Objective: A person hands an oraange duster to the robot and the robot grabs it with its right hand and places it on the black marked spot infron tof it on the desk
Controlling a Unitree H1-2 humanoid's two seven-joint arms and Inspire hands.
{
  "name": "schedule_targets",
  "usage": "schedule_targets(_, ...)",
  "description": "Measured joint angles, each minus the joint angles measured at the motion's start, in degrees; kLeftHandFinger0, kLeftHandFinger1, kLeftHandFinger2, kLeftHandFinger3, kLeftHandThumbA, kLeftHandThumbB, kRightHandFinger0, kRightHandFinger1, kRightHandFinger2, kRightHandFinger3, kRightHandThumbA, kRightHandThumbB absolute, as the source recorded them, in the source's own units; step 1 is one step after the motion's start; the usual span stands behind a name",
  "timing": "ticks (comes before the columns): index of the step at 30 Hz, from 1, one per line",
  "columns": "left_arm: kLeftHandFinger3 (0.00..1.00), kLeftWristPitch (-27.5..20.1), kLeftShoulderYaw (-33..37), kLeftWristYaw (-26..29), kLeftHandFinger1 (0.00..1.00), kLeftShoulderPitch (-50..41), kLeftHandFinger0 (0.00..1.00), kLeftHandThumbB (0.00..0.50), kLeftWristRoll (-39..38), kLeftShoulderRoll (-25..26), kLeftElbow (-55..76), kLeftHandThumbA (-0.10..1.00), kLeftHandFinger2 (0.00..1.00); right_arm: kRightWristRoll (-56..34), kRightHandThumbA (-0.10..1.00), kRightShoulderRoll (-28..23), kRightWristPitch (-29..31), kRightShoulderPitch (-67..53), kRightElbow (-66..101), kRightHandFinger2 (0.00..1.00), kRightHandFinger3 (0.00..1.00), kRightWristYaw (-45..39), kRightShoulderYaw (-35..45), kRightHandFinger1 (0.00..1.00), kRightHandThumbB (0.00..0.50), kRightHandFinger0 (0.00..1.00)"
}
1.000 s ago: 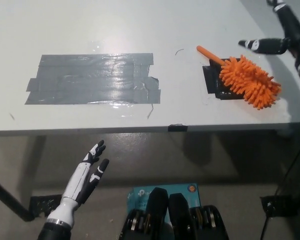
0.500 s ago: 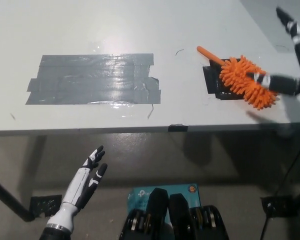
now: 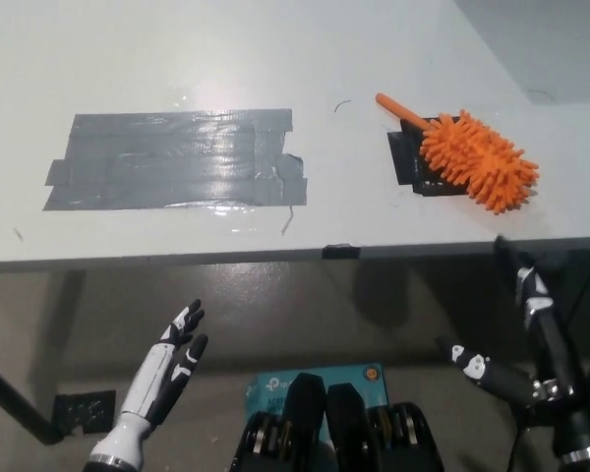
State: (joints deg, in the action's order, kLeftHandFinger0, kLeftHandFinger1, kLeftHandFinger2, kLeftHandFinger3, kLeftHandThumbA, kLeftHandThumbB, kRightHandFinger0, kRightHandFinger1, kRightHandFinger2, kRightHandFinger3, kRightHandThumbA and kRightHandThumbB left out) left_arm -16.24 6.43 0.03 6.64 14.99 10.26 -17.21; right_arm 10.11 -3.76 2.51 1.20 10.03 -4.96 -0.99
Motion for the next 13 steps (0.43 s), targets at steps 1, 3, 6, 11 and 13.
schedule_targets(1, 1.0, 0.0, 0.0, 0.0, 1.0, 0.0, 1.0, 0.184, 0.0, 0.0, 0.0, 1.0, 1.0, 0.0, 0.73, 0.0, 0.1, 0.0, -0.3, 1.0, 1.0, 0.0, 0.0, 1.0, 0.199, 1.0)
schedule_targets(3, 1.0, -0.4, 0.0, 0.0, 1.0, -0.1, 1.0, 0.182, -0.1, 0.0, -0.1, 1.0, 1.0, 1.0, 0.72, -0.2, 1.7, 0.3, -5.3, 1.0, 1.0, 0.8, -0.6, 1.0, 0.198, 1.0)
schedule_targets(6, 1.0, -0.5, 0.0, 0.0, 1.0, -0.5, 1.0, 0.178, -0.1, 0.0, -0.2, 1.0, 1.0, 3.6, 0.71, -1.4, 3.2, 0.2, -8.2, 1.0, 1.0, 1.1, -2.3, 1.0, 0.202, 1.0)
schedule_targets(11, 1.0, -0.5, -0.1, 0.0, 1.0, -0.6, 1.0, 0.158, -0.3, -0.1, -0.2, 1.0, 1.0, 6.5, 0.69, -3.8, 3.6, 0.3, -8.7, 1.0, 1.0, 1.0, -5.0, 1.0, 0.196, 1.0)
schedule_targets(13, 1.0, -0.5, -0.1, 0.0, 1.0, -0.6, 1.0, 0.157, -0.5, -0.1, -0.2, 1.0, 1.0, 7.6, 0.68, -5.0, 3.6, 0.5, -9.1, 1.0, 1.0, 0.8, -6.0, 1.0, 0.199, 1.0)
